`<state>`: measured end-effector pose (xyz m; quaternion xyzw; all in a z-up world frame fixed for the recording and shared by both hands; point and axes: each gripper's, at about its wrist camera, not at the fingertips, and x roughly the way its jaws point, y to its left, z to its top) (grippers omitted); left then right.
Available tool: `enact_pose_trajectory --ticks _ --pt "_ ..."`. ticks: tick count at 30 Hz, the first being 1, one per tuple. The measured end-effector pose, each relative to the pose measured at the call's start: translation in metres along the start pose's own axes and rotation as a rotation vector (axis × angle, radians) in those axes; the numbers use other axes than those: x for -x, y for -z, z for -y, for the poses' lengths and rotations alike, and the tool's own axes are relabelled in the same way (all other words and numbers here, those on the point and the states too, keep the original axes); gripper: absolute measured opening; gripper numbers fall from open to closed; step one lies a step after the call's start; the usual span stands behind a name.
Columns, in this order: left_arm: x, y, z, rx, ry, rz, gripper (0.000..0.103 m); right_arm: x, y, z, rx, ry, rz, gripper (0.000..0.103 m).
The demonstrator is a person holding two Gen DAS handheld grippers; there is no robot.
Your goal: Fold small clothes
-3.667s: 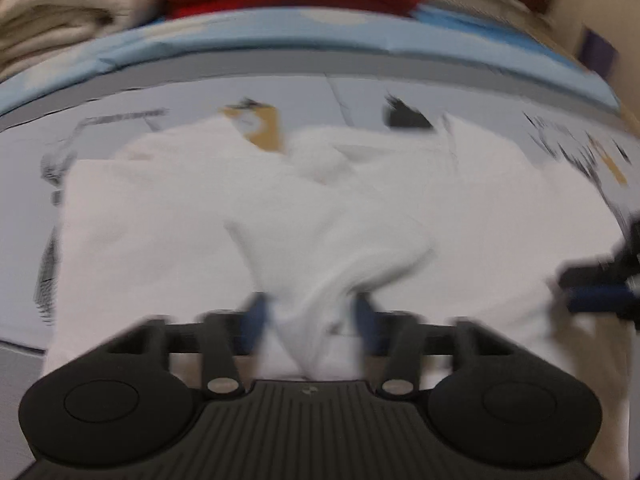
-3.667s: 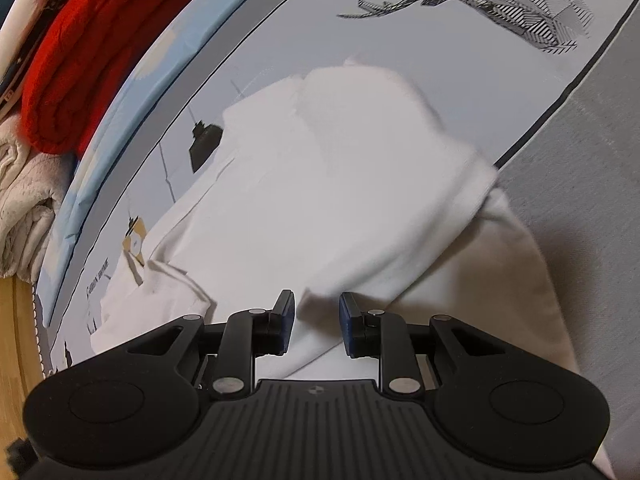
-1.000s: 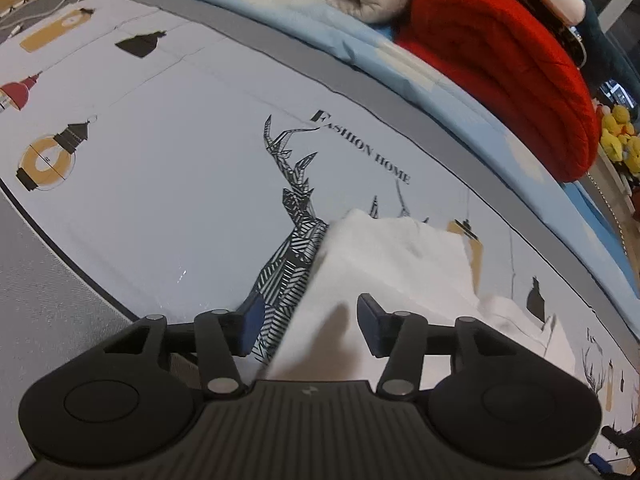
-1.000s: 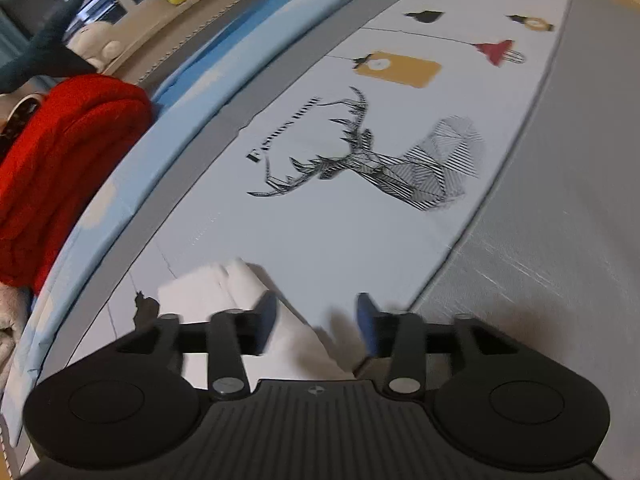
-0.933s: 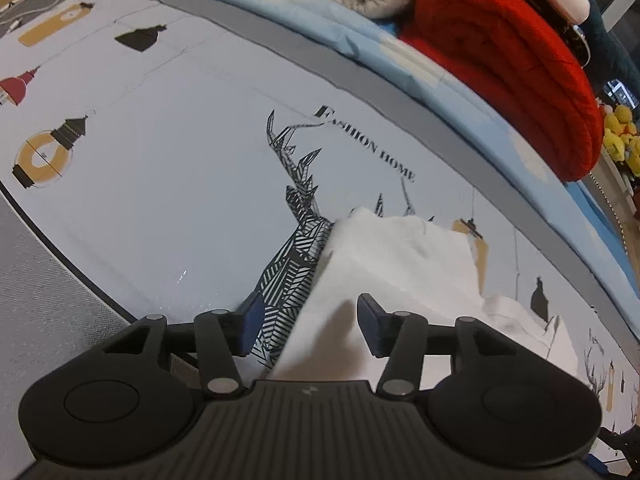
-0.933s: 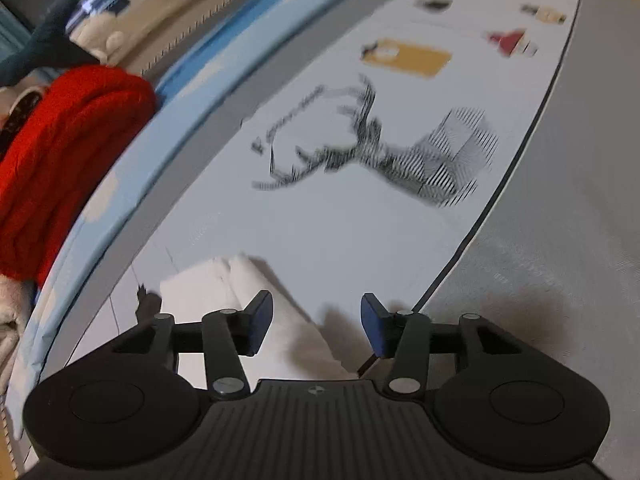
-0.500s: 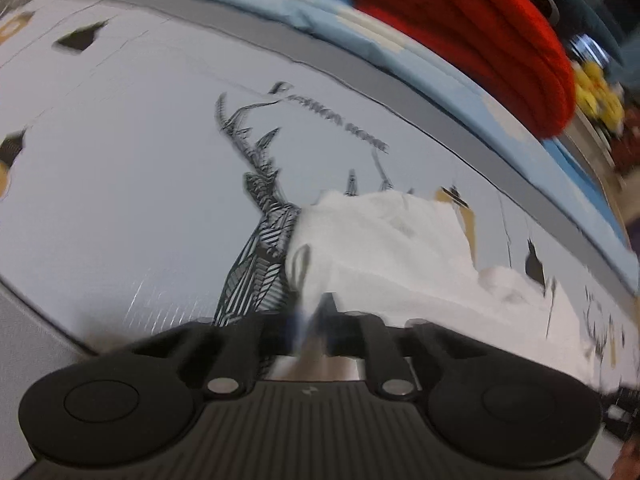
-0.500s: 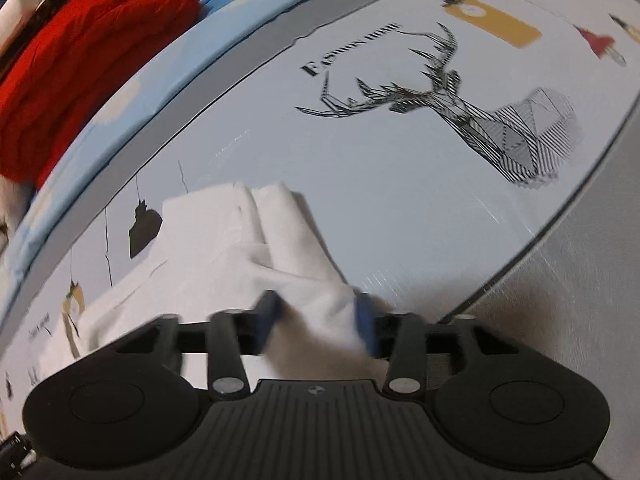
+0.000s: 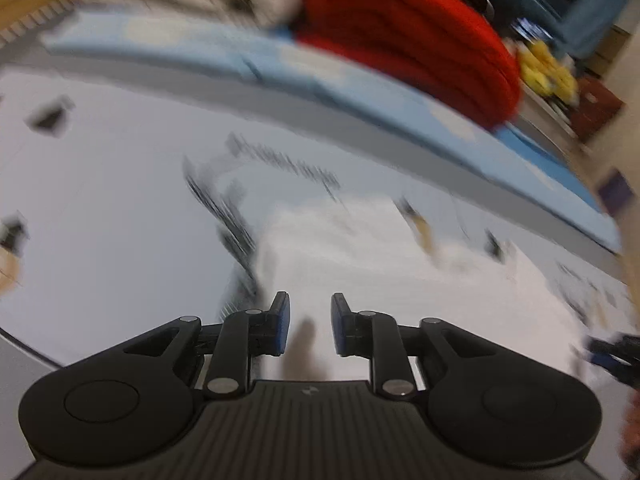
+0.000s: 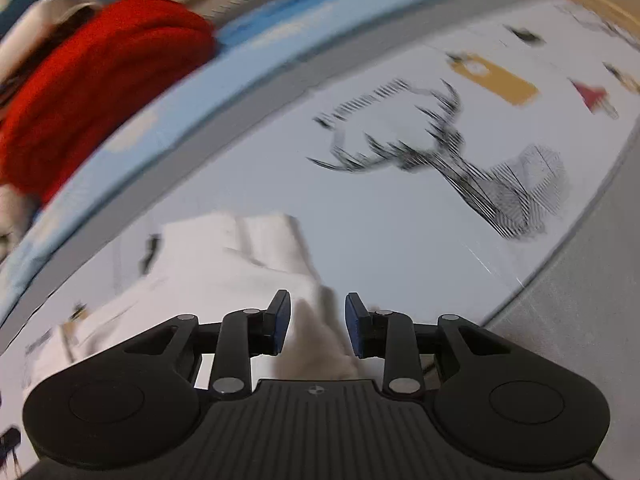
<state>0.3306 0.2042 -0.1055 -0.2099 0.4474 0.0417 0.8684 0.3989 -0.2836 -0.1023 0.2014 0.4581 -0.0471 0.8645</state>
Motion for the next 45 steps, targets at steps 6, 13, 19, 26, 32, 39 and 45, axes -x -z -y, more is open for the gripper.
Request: enact_pose_trajectory --ticks 6,13,19,26,32,39,45 --pt "0.01 0.025 0.003 -0.09 -0.1 -0.067 0.023 -0.017 0.024 0.02 -0.014 0.062 -0.183 0.053" --pt "0.129 0.047 0.03 -0.214 -0.109 0.241 0.023 0.103 0.017 -0.006 0.08 -0.014 0.176 0.048" --pt "0.233 0.109 0.035 -0.242 -0.084 0.29 0.032 0.219 0.049 0.001 0.142 -0.166 0.319 0.048" --pt "0.266 0.233 0.034 -0.303 -0.068 0.333 0.032 0.278 0.129 0.071 0.226 -0.185 0.351 0.048" --pt "0.241 0.263 0.027 -0.212 -0.065 0.156 0.032 0.25 0.171 0.107 0.165 -0.085 0.195 0.048" --pt "0.222 0.259 0.007 -0.114 -0.09 0.06 0.032 0.22 0.18 0.104 0.231 0.001 0.08 0.048" --pt "0.207 0.253 -0.013 -0.044 -0.103 -0.011 0.045 0.211 0.193 0.113 0.236 0.031 0.04 0.048"
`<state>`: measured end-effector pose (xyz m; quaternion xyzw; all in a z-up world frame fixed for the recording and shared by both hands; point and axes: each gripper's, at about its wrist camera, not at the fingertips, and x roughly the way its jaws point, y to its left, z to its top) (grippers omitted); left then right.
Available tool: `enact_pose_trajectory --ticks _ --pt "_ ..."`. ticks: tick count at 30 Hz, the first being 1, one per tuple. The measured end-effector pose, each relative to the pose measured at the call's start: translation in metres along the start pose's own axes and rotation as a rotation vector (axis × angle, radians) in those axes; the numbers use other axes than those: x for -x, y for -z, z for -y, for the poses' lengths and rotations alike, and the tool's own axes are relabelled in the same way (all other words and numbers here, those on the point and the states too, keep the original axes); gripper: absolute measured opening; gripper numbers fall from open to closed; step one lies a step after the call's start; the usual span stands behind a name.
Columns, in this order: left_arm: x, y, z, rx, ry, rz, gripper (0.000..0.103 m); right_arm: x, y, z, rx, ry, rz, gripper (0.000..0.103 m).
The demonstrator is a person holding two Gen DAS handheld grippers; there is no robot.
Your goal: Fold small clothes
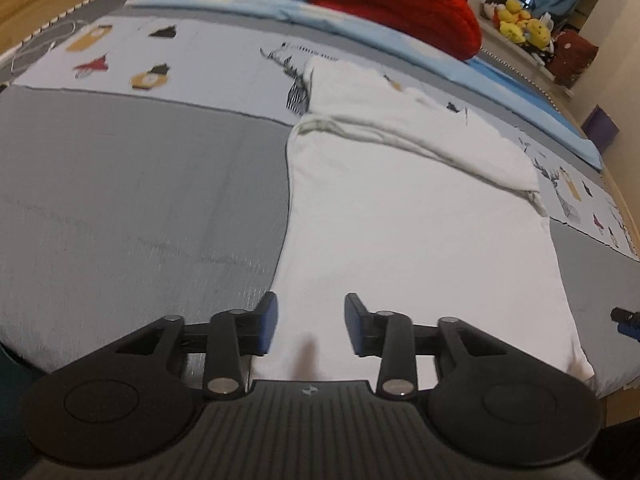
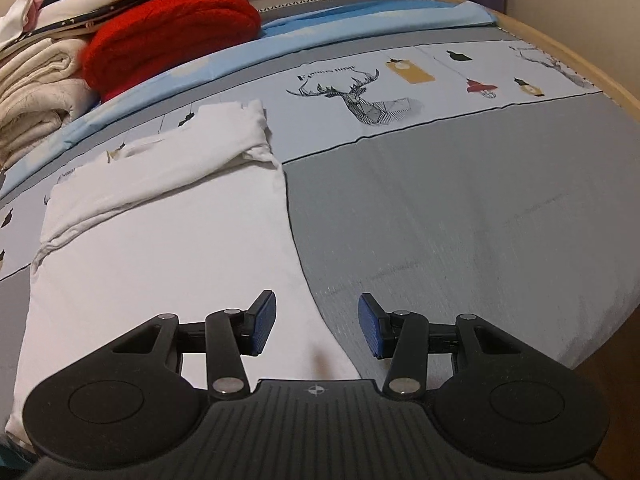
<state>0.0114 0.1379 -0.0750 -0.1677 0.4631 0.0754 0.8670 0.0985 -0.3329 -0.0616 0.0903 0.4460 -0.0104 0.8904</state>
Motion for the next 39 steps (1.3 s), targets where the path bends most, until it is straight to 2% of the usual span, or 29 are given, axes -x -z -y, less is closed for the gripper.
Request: enact_pose_trajectory --ticks 6,14,18,23,26,27,29,30,31,32,36,39 --pt "-0.01 0.001 -0.006 0.006 -0.012 -0.039 0.046 -0.01 0.007 -0.005 0.03 0.025 -0.049 0.048" --pt "-0.026 0.006 -0.022 0.079 -0.018 -0.139 0.046 -0.027 0.008 0.01 -0.059 0.027 -0.138 0.048" --pt "-0.032 0.01 -0.029 0.112 -0.028 -0.183 0.046 -0.038 0.012 0.013 -0.054 0.041 -0.198 0.048" --pt "-0.041 0.017 -0.029 0.091 -0.07 -0.244 0.046 -0.054 0.021 0.013 -0.019 0.101 -0.296 0.048" --pt "-0.044 0.02 -0.026 0.068 -0.063 -0.254 0.045 -0.062 0.029 0.012 0.015 0.142 -0.346 0.048" --pt "-0.044 0.021 -0.024 0.05 -0.067 -0.255 0.043 -0.064 0.031 0.012 0.024 0.147 -0.357 0.048" --pt "-0.046 0.023 -0.019 0.011 -0.083 -0.255 0.028 -0.065 0.033 0.009 0.045 0.149 -0.354 0.047" --pt "-0.046 0.024 -0.016 -0.017 -0.086 -0.254 0.009 -0.064 0.033 0.009 0.05 0.145 -0.354 0.044" --pt "-0.046 0.024 -0.014 -0.035 -0.079 -0.255 0.006 -0.064 0.034 0.008 0.05 0.133 -0.354 0.03" --pt "-0.044 0.025 -0.011 -0.053 -0.073 -0.245 0.006 -0.063 0.035 0.007 0.055 0.106 -0.357 0.008" --pt "-0.032 0.023 -0.011 -0.046 -0.059 -0.183 0.006 -0.054 0.035 0.003 0.054 0.074 -0.325 0.006" --pt "-0.037 0.026 -0.016 -0.017 -0.054 -0.232 0.008 -0.051 0.031 0.008 0.023 0.08 -0.307 0.006"
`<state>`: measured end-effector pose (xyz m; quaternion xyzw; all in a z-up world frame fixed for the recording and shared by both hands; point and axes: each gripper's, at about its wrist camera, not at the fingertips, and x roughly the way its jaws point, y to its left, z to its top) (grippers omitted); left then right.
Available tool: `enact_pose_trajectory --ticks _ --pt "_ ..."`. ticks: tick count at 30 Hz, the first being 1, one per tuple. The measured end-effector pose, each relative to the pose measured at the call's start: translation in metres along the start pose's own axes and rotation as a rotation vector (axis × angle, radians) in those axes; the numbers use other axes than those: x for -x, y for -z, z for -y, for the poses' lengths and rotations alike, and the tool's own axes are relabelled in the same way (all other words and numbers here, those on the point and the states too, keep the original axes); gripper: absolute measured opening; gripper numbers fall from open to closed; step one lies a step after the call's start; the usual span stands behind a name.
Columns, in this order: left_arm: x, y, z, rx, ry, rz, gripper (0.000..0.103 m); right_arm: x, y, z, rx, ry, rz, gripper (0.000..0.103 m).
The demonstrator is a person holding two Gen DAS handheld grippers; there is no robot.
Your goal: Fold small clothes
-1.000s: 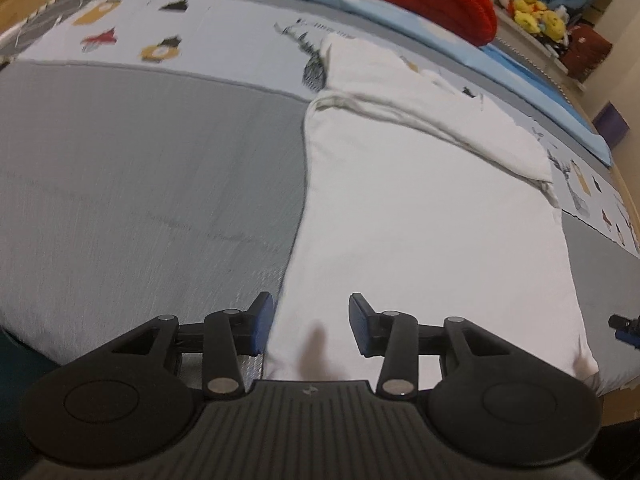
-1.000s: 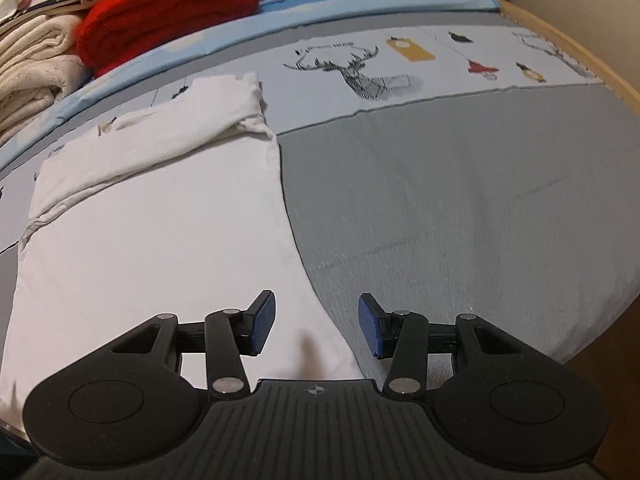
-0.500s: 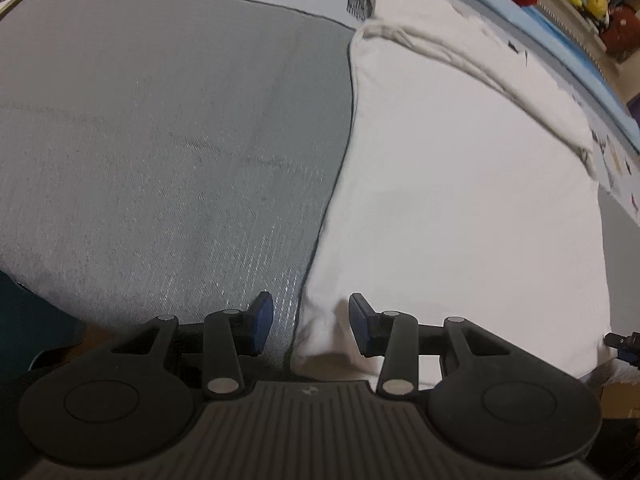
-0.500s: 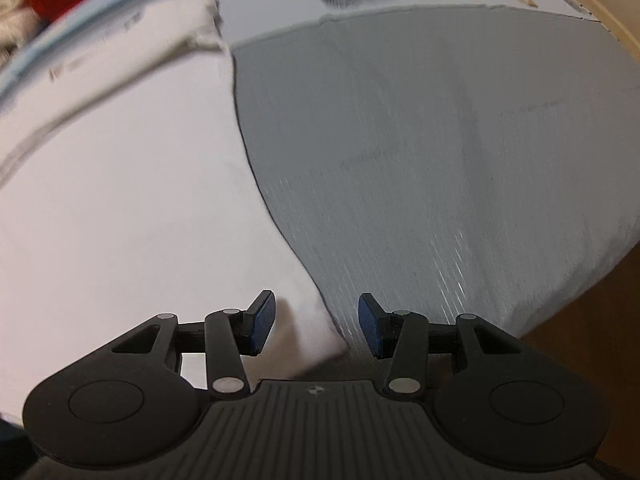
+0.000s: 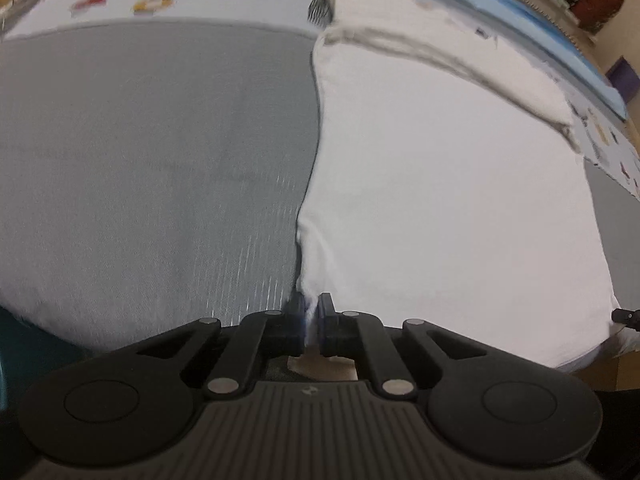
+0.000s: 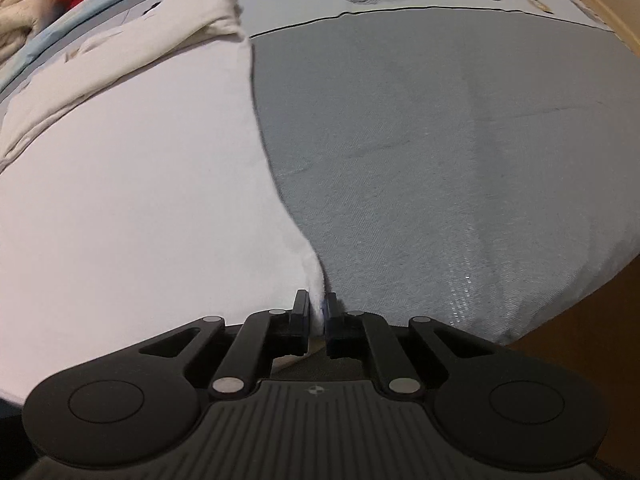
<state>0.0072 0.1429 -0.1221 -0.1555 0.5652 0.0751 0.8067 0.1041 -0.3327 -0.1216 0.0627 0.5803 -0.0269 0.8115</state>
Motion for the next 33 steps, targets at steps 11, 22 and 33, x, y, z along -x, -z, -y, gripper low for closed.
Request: enact_pose_trajectory --ticks 11,22,33 --pt "-0.008 0.001 0.011 -0.061 -0.035 -0.031 0.013 -0.011 0.007 -0.01 0.072 0.036 -0.048 0.019" --pt "-0.009 0.0 0.014 -0.082 -0.029 -0.034 0.009 -0.016 -0.001 -0.008 0.073 0.005 -0.045 0.008" --pt "-0.01 -0.001 0.015 -0.084 -0.036 -0.029 0.009 -0.012 0.002 -0.011 0.087 0.01 -0.041 0.008"
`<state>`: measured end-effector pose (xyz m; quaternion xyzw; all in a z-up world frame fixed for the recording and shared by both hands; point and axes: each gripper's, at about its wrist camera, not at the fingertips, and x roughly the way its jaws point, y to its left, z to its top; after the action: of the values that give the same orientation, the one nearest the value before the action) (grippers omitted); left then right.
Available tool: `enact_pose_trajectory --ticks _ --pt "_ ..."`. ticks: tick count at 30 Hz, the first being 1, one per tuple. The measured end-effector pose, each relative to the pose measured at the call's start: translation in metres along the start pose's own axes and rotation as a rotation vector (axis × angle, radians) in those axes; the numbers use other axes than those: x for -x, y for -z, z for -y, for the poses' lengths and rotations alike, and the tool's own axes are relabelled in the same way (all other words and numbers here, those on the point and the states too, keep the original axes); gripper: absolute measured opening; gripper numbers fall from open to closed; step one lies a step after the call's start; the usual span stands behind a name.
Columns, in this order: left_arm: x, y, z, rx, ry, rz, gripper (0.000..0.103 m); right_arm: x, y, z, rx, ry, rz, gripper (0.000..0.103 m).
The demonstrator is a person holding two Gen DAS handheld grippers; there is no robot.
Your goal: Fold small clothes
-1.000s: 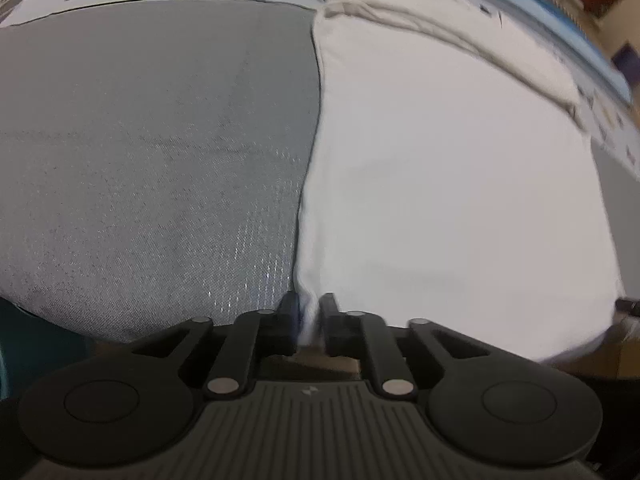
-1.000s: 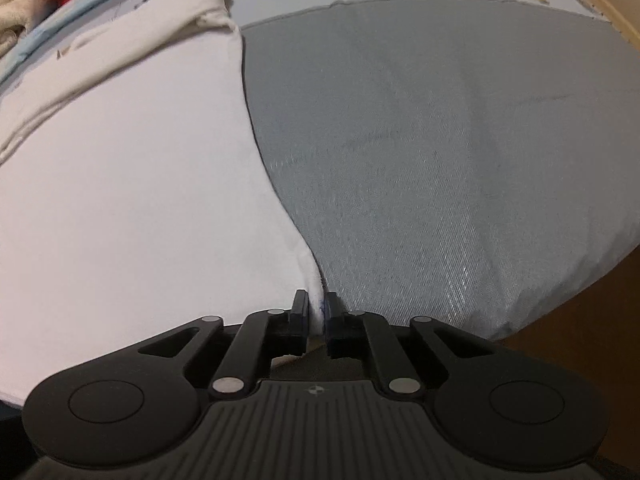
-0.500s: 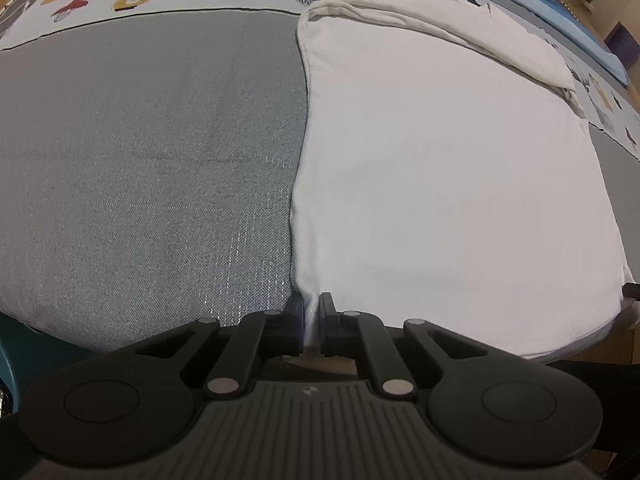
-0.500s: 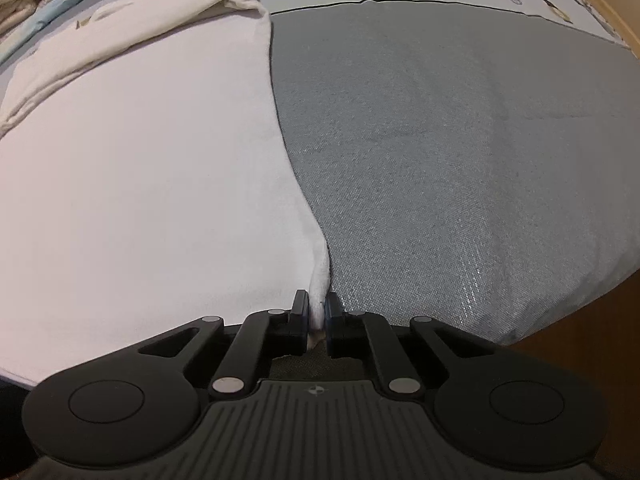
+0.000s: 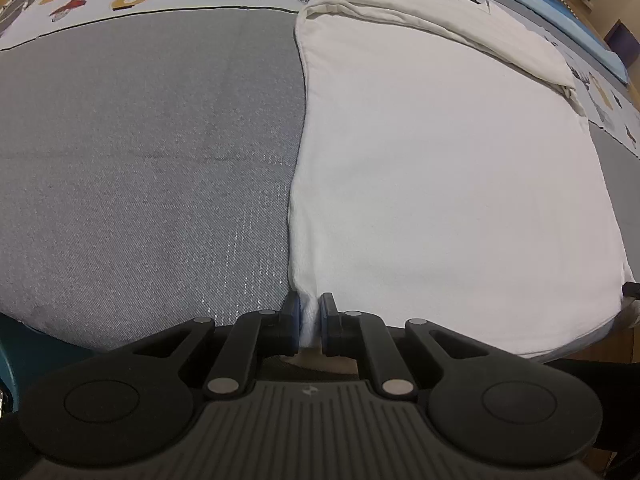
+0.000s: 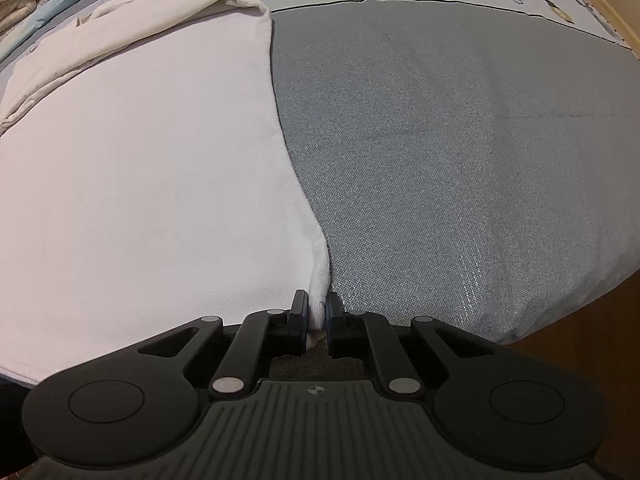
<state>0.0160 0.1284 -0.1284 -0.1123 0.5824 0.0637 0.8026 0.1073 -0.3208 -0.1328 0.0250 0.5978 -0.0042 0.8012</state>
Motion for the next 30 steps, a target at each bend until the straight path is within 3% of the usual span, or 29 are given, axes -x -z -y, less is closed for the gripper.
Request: enact_pose_trajectory --ticks 9,19,23,30 --pt "0.004 0.0 0.003 -0.035 -0.012 0.023 0.008 0.007 0.001 -0.001 -0.004 -0.007 0.033 0.008" --pt "0.043 0.001 0.008 -0.07 0.031 0.184 0.006 0.047 0.004 -0.005 0.028 -0.071 0.224 0.007" --pt "0.076 0.004 0.007 -0.099 0.059 0.255 0.006 0.073 0.006 0.005 0.01 -0.109 0.303 0.006" --pt "0.172 0.019 -0.017 -0.131 0.212 0.383 0.005 0.156 0.025 0.03 -0.009 -0.242 0.469 0.006"
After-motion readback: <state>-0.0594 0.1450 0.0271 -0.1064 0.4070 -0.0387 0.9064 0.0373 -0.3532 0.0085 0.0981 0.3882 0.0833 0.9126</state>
